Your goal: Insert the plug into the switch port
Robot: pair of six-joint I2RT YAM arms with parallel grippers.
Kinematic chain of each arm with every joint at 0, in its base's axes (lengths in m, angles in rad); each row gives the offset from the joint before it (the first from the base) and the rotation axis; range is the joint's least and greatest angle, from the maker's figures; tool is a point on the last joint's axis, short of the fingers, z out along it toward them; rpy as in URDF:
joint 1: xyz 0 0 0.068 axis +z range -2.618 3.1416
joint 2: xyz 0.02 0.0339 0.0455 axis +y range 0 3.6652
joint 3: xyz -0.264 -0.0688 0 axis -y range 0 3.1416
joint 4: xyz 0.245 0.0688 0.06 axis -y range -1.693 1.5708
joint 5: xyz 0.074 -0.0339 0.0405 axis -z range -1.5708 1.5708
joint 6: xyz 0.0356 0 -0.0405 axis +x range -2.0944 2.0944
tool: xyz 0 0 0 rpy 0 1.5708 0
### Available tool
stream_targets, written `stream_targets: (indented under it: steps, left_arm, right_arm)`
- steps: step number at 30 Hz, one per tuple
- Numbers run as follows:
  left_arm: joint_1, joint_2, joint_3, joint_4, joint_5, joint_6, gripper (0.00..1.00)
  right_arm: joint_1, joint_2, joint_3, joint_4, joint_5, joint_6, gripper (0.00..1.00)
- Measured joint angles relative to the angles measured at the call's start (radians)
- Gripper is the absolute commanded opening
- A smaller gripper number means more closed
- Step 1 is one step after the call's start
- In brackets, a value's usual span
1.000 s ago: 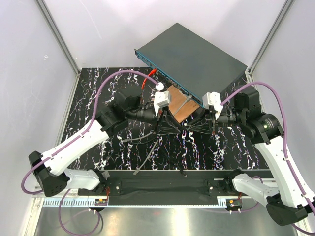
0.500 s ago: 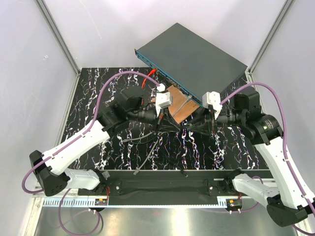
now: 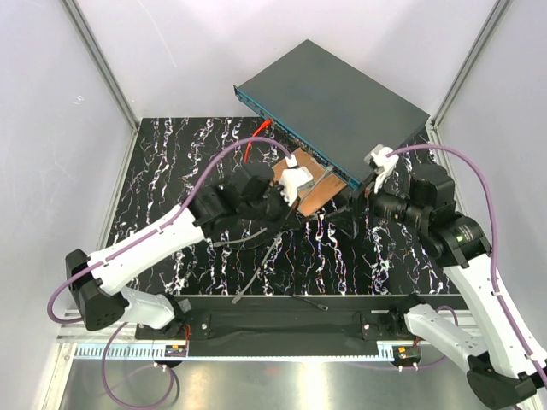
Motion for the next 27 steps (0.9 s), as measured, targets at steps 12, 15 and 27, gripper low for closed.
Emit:
stream_targets:
  steps: [12, 15, 27]
  left_arm:
    - [-0.127, 0.13, 0.234, -0.031, -0.344, -0.146, 0.0]
    - [-0.128, 0.199, 0.293, -0.032, -0.37, -0.161, 0.0]
    - [-0.13, 0.311, 0.346, -0.03, -0.435, -0.158, 0.0]
  right_arm:
    - [-0.377, 0.097, 0.081, 0.024, 0.069, 0.456, 1.0]
    - [-0.443, 0.144, 0.085, 0.025, -0.013, 0.503, 0.99]
    - [-0.605, 0.251, 0.056, 0.08, -0.191, 0.578, 1.0]
